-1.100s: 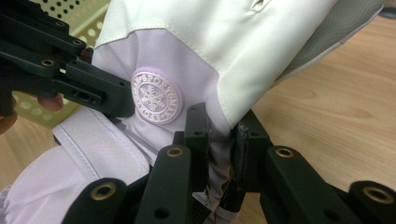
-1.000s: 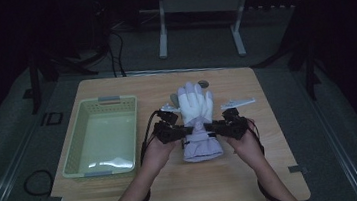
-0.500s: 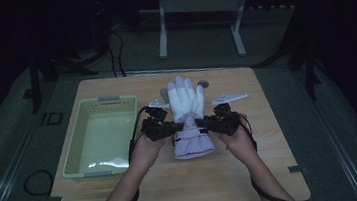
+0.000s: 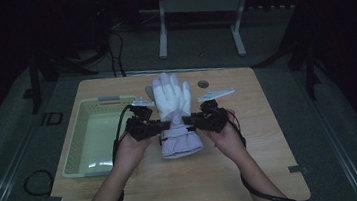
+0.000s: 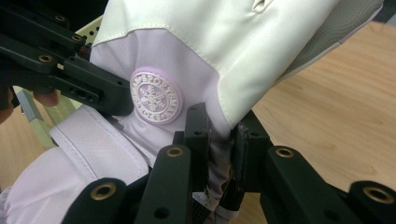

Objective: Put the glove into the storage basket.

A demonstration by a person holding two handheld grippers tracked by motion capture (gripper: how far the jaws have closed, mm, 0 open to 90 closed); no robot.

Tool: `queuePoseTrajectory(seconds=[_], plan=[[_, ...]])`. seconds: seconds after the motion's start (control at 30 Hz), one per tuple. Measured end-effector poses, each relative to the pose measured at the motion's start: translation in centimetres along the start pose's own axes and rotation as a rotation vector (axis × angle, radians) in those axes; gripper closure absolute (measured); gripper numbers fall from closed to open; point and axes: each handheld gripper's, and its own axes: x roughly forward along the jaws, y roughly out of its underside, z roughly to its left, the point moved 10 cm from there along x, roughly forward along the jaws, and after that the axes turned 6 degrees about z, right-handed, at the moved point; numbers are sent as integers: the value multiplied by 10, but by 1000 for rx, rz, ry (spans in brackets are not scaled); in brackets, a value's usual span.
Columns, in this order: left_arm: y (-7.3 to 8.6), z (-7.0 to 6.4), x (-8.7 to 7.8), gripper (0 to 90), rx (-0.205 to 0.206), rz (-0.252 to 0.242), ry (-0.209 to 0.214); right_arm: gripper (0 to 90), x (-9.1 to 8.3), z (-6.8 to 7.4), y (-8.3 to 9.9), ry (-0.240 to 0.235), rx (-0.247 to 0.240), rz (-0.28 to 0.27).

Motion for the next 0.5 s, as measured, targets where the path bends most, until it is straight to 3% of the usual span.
queuePoseTrajectory(seconds=[0.23, 0.33, 0.4, 0.43, 0.5], plan=[[5, 11, -16, 808, -8, -13, -13, 780, 8, 14, -11, -12, -13, -1], [9, 21, -31, 808, -19, -19, -26, 780, 16, 27, -21, -23, -26, -1], [9, 21, -31, 808, -19, -19, -26, 780, 18, 29, -24, -27, -30, -2], [11, 27, -39, 808, -23, -22, -38, 780, 23, 37, -30, -36, -36, -3], [13, 31, -45, 808, -28, -23, -46, 780, 24, 39, -32, -39, -37, -6]])
